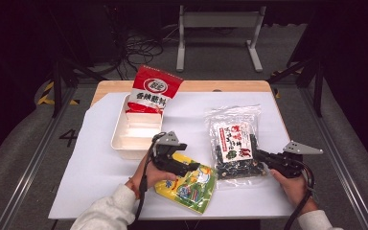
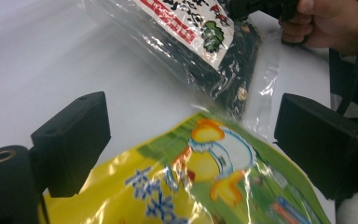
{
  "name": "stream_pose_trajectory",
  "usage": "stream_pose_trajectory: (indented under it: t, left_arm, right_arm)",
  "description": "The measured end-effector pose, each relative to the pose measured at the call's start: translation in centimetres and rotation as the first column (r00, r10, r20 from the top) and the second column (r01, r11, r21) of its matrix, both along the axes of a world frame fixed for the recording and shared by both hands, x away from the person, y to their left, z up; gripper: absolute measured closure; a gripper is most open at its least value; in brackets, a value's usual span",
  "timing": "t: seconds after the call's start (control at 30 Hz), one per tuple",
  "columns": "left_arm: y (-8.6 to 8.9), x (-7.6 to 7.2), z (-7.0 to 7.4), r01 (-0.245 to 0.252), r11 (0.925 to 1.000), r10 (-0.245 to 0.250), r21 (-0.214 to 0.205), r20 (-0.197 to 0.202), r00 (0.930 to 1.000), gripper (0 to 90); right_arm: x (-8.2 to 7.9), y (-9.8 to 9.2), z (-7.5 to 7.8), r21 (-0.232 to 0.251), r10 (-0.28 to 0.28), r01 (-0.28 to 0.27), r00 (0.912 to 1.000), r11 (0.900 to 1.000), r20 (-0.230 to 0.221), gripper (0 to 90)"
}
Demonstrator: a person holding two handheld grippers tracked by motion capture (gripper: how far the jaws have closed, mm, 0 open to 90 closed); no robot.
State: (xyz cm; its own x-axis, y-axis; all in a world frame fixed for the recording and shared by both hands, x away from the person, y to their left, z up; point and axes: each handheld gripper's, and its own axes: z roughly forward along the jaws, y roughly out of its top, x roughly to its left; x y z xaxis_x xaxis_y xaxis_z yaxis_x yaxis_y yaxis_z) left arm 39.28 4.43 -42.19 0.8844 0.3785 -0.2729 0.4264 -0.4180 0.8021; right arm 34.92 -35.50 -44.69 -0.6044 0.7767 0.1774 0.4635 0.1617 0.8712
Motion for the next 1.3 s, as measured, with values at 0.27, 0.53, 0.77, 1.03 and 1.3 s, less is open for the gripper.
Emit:
stream_pose_trajectory:
  t: [0.27, 0.53, 0.77, 1.03, 1.3]
  left_arm:
    - [-3.7, 2.7, -2.0, -0.006, 0.9999, 0.005, -0.01, -0.085, 0.9964, 10.9]
    - [-5.6, 4.0, -2.1, -0.038, 0.9978, 0.031, -0.054, -0.126, 0.9915, 19.5]
    - [-6.4, 4.3, -1.8, -0.04, 0.9955, 0.028, -0.085, -0.143, 0.9893, 25.1]
    - [-6.0, 3.5, -0.1, -0.001, 0.9823, -0.011, -0.187, -0.064, 0.9979, 51.3]
    - [-5.7, 1.5, 2.5, 0.062, 0.9646, -0.044, -0.256, 0.074, 0.9963, 72.6]
  right_arm:
    - [-0.2, 0.2, 0.1, -0.004, 0.013, -0.013, 0.9996, 0.9999, 0.026, 80.5]
    - [-0.4, 0.2, 0.3, 0.003, 0.03, -0.03, 0.9985, 0.9995, 0.047, 80.4]
    - [-0.7, 0.1, 0.7, 0.01, 0.047, -0.048, 0.9957, 0.9988, 0.08, 80.4]
    - [-1.2, 0.0, 1.7, 0.022, 0.067, -0.071, 0.9881, 0.9972, 0.138, 80.2]
    - [-2.1, -0.1, 3.1, 0.027, 0.068, -0.074, 0.9812, 0.9969, 0.181, 80.0]
